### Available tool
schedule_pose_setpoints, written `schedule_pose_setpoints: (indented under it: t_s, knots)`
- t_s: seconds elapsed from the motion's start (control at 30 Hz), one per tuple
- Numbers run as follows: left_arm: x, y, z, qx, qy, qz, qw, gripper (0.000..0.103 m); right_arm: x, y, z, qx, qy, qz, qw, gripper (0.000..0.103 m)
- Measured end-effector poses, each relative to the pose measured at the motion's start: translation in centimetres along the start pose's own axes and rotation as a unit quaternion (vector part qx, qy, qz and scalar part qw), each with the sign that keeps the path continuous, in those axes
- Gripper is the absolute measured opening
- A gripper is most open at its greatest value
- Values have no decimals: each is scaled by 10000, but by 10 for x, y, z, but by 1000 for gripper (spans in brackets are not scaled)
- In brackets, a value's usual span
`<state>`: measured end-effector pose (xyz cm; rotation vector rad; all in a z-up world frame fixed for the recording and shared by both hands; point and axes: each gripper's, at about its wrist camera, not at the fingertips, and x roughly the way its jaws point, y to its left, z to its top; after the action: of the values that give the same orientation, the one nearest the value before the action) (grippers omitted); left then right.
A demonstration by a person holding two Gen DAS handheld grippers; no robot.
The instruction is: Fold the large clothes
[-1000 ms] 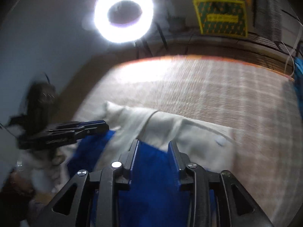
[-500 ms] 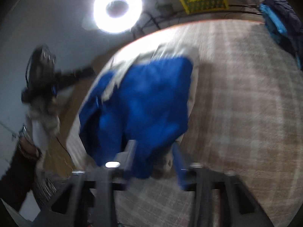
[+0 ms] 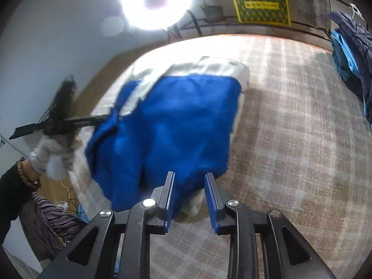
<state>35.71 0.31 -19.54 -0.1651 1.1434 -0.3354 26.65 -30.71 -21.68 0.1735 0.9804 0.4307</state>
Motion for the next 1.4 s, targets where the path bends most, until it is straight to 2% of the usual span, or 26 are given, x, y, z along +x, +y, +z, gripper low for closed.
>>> schedule_pose_setpoints:
  t_s: [0.07,0.13,0.17,0.23,0.33,0.4,0.5,0.57,0.67,0.73,0.83,0.9,0.97,1.03,1.1,1.2,1.4]
  knots:
    - [-13,6,6,-166,-70,-71,9998,22,-8,0,4,6,-170,-1,9999,27]
    - [-31,8,13,-197,-350,-146,9991,22,-24,3,7,-85,-548,-52,9984,28]
    - [-36,7,16,-196,-406,-192,9988,22,-29,3,9,-98,-719,-65,9973,31]
    - [-44,9,22,-247,-519,-303,9979,25,-32,5,18,-83,-943,-21,9955,31]
    - [-41,10,27,-422,-477,-539,9965,25,-23,12,36,-99,-1118,-26,9937,31]
    - [-29,10,22,-407,-251,-580,9972,25,-7,19,44,-183,-1025,-84,9945,31]
    - [-15,8,6,-162,53,-447,9989,25,13,20,42,-162,-701,2,9974,31]
    - [-15,12,-9,-64,59,-414,9991,26,24,23,32,-286,-466,-42,9985,31]
    - [-18,24,-29,-91,23,-450,9989,37,37,20,12,-502,-93,-220,9985,28]
    - [-18,29,-37,-18,65,-376,9993,52,44,12,3,-374,35,-225,9990,28]
    - [-22,35,-35,-102,152,-435,9989,54,36,10,7,-327,122,-175,9992,28]
    - [-33,36,-28,-81,29,-354,9993,54,21,13,14,-466,-47,-119,9988,33]
    - [-45,45,-19,-320,-166,-440,9984,54,6,11,18,-398,-333,90,9986,56]
    - [-56,59,-9,-813,-393,-731,9932,54,-4,2,23,-157,-673,258,9973,69]
    - [-57,69,-2,-1198,-410,-1104,9858,55,2,-5,27,73,-679,293,9972,70]
    - [-42,76,5,-1554,-235,-1499,9761,62,18,-19,30,425,-497,247,9976,77]
    - [-4,84,10,-2155,226,-1897,9576,63,30,-34,34,939,-509,598,9925,81]
